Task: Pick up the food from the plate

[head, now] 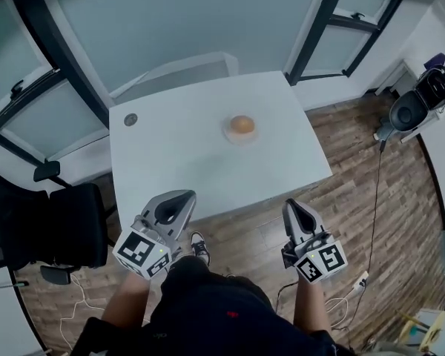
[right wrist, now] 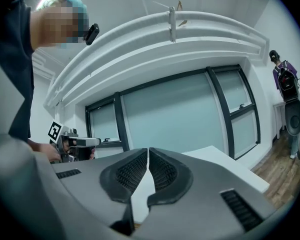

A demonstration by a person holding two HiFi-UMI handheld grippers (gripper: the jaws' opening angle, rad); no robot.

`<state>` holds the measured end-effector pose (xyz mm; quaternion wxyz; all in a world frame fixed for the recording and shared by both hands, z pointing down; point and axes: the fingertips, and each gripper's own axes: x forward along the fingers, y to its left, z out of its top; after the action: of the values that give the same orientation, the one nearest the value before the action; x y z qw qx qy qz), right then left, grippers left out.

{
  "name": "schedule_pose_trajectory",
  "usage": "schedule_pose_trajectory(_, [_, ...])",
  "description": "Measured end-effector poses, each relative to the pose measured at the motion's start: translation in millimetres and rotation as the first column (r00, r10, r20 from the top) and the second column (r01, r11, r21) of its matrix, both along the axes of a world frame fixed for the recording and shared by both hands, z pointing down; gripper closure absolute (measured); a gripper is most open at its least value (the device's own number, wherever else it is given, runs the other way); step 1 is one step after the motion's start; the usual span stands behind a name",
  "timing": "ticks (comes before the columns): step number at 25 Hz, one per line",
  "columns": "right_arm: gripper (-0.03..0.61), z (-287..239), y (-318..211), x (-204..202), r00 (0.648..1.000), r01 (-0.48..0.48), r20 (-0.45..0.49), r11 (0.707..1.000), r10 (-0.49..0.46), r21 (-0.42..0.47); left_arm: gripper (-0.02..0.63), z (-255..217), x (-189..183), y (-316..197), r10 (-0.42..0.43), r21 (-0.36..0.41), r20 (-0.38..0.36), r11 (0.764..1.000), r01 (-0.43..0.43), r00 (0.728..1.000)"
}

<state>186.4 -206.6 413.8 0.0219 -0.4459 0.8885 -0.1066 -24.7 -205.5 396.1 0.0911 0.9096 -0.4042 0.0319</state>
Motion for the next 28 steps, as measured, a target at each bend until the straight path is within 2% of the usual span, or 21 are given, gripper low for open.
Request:
schedule_pose_trajectory(7, [0.552,12,-80,-76,0.999,0.03,-0.01,0.998,-0.03,-0.049,0.594,16,-60,-81,0.009,-0.039,-0.034,0.999,-0.01,0.999])
schedule_pose_trajectory(14, [0.541,25,-128,-94,0.997,0.008,-0.072,0.997,-0.013,-0.071,0.594,30,-74,-114,0.021,-0.068,-0.056,0.997,-0.025,0.998])
schedule_pose_trajectory(19, [0.454,36,-166,-95,0.991,0.049,-0.124,0.995,-0.059,-0.081,0.594,40,-64,-125,0.022,-0.093,-0.042,0.995,-0.025,0.999])
schedule_pose_trajectory(22, [0.393,50,-192,-93,0.976,0.083,-0.193,0.991,-0.101,-0.101,0.594,43,-60,-127,-0.008,-0.107,-0.038,0.994,0.004,0.999])
schedule_pose_trajectory(24, [0.345,61,-211,-92,0.956,0.114,-0.258,0.987,-0.141,-0.116,0.594,45,-56,-130,-0.034,-0.119,-0.039,0.992,0.029,0.999])
schedule_pose_trajectory(28, [0.292,94,-254,-87,0.893,0.174,-0.392,0.972,-0.222,-0.155,0.594,49,-44,-138,-0.076,-0.136,-0.027,0.988,0.072,0.997])
